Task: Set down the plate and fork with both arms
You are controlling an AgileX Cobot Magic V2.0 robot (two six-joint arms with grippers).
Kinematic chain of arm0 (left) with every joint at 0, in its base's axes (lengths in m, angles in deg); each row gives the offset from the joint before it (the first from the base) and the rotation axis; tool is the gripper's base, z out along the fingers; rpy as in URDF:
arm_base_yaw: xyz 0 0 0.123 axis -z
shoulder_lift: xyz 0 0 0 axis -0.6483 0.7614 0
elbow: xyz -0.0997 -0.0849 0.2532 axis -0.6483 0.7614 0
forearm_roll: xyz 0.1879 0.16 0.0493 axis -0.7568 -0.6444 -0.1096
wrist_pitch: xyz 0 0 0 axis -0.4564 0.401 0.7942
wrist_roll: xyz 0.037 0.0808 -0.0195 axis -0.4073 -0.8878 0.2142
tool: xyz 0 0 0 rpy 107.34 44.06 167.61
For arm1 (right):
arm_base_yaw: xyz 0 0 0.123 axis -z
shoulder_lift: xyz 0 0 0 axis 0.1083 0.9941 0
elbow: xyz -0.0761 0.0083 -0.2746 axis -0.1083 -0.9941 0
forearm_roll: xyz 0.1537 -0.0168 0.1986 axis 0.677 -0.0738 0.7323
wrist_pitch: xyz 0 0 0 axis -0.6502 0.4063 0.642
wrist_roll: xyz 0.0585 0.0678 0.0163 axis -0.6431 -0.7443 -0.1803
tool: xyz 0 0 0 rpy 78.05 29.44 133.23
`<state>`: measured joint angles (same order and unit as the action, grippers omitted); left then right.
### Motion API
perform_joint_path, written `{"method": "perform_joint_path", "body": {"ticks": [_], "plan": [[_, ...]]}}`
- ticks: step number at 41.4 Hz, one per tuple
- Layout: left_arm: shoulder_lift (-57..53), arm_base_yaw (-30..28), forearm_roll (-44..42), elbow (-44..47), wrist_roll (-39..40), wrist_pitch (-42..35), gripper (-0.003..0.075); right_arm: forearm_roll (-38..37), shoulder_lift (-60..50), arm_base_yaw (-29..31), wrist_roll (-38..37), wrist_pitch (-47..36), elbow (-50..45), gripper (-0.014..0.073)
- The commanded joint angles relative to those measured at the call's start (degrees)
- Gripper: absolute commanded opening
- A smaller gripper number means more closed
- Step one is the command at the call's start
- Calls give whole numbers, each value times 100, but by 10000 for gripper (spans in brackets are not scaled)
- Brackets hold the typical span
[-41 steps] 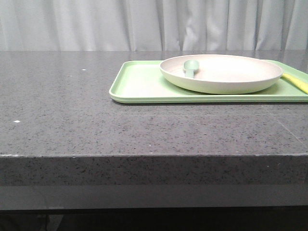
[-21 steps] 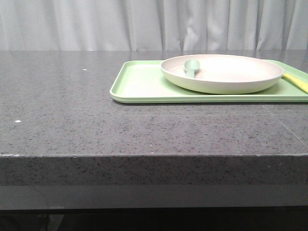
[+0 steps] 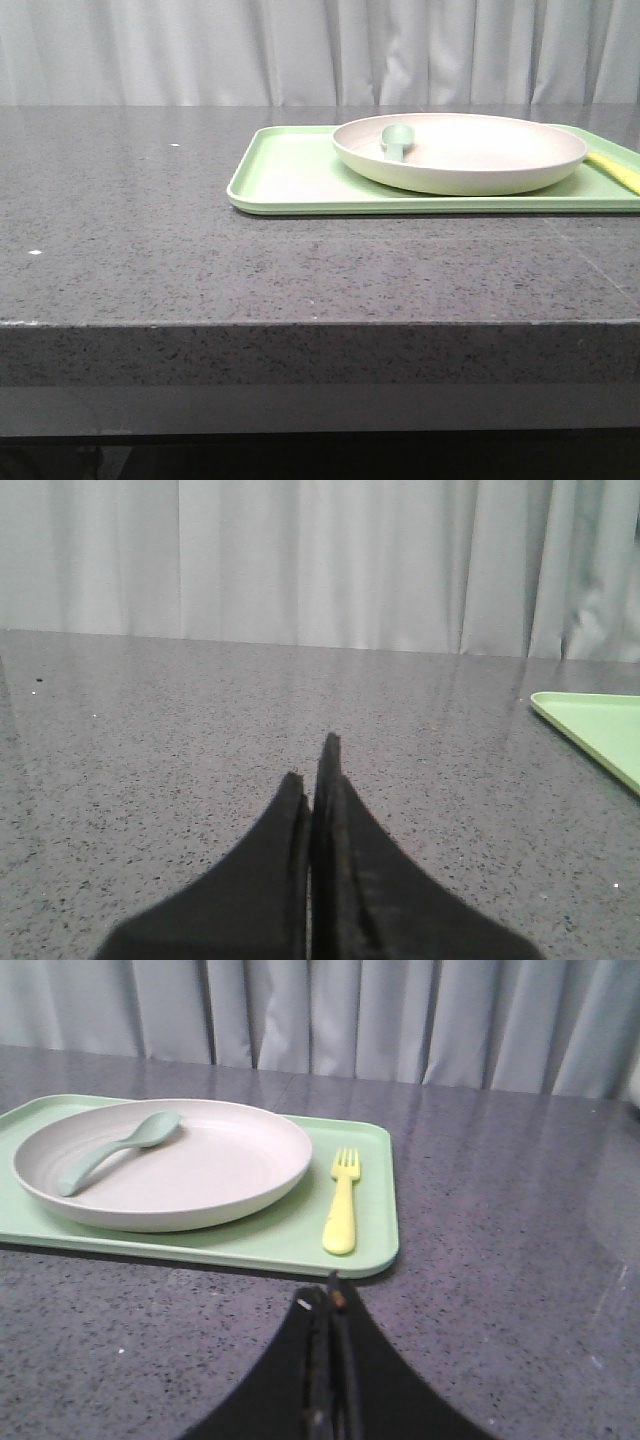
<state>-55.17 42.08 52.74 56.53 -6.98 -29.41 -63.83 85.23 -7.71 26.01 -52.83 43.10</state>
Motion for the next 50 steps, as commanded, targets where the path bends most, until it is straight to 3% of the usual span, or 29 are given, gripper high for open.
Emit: {"method": "perform_joint_path", "body": {"ticks": [1, 26, 38, 50], "plan": [[-132, -7, -10, 14, 37, -513, -18, 56, -273, 139, 57, -865, -224, -67], [-132, -7, -10, 14, 37, -513, -18, 63, -467, 108, 35, -1119, -429, -67], [-123, -7, -10, 14, 37, -513, -18, -582, -467, 108, -831, -1199, -434, -67], [-123, -7, -10, 14, 37, -513, -18, -596, -467, 108, -844, -1165, -434, -67]]}}
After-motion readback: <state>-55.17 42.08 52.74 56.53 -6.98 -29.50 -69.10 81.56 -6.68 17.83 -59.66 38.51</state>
